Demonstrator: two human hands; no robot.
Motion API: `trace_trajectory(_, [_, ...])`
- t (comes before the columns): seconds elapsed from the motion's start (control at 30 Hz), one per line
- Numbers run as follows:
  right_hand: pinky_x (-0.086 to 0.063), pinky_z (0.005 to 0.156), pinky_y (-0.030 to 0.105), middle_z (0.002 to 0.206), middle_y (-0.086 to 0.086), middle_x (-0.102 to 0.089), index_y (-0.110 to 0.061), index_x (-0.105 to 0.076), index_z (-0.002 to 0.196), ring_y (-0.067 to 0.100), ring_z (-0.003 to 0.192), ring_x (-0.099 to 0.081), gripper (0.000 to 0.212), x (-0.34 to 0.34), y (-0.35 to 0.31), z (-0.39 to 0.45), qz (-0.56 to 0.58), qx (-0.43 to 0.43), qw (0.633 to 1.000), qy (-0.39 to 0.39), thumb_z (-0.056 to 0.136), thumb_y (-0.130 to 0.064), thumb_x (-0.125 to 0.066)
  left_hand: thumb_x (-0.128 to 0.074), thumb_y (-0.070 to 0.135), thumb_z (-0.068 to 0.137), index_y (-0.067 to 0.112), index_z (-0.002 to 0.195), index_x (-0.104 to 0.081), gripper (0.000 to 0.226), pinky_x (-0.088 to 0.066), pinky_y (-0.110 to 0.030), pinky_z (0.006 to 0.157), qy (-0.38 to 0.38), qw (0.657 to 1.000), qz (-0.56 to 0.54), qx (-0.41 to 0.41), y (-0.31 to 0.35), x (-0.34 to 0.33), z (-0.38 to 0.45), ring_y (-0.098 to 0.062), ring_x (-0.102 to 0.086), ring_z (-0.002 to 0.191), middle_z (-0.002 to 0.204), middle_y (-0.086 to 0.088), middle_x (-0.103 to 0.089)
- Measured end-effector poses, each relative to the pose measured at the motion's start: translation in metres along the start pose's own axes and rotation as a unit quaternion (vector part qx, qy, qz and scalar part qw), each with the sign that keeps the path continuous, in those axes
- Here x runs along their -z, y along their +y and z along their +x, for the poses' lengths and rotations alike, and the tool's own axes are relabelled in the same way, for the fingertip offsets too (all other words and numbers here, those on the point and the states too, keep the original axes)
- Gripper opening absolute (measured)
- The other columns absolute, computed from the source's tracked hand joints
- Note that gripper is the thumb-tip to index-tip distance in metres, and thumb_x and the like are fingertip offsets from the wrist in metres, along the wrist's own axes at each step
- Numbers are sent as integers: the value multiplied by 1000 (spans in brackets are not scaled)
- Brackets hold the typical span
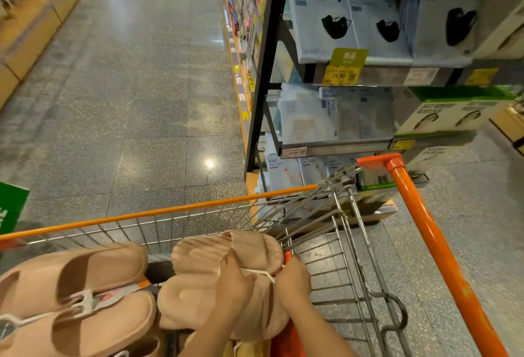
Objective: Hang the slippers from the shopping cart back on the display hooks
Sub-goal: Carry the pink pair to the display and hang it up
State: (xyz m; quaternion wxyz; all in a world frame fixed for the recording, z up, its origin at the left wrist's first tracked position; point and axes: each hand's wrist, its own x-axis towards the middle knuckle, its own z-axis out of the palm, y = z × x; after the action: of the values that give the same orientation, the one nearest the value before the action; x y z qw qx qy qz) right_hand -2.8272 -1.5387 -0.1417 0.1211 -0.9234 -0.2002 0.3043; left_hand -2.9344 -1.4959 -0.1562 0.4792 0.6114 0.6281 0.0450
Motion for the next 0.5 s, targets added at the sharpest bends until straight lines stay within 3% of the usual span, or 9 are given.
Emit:
trace_trajectory(0.07, [-48, 66, 28, 96, 6, -67, -12, -64, 95, 22, 85, -61, 25, 2, -3, -10, -33, 37, 999, -4, 92, -21, -42, -61, 11, 78, 5, 137, -31, 67, -41, -33, 90, 4, 1000, -12, 4, -3, 7, -7, -30, -48, 116, 131, -13, -44])
trace_trajectory(0.17, [-47, 68, 30, 95, 10, -67, -5, -64, 93, 27, 89, -62, 31, 14, -9, -30, -3, 78, 997, -23, 93, -25, -40, -55, 3, 75, 5, 138, -31, 67, -42, -34, 93, 29, 999, -44, 4, -11, 18, -21, -30, -49, 116, 133, -13, -46])
trace_trajectory(0.3, [-46, 72, 33, 93, 8, -62, -16, -51, 88, 24, 87, -58, 14, 41, -26, -71, -22, 174, 983, -50, 91, -11, -38, -59, 6, 70, 18, 127, -41, 61, -49, -36, 83, 78, 990, -118, -16, -11, 35, -45, -21, -56, 98, 117, -7, -57])
trace_trajectory(0.43, [-43, 76, 33, 96, 5, -59, -27, -46, 95, 19, 86, -51, 24, 82, -56, -127, 8, 316, 943, -101, 92, -8, -32, -64, 10, 81, 22, 132, -35, 60, -38, -25, 84, 161, 962, -214, -50, 2, 69, -85, -14, -52, 104, 123, 0, -53])
trace_trajectory(0.5, [-41, 73, 30, 97, 4, -58, -22, -51, 109, 21, 89, -53, 29, 102, -77, -160, -3, 409, 907, -106, 92, -7, -34, -69, 21, 80, 19, 144, -21, 80, -39, -25, 90, 182, 955, -234, -31, 1, 90, -106, -22, -52, 114, 128, -3, -48])
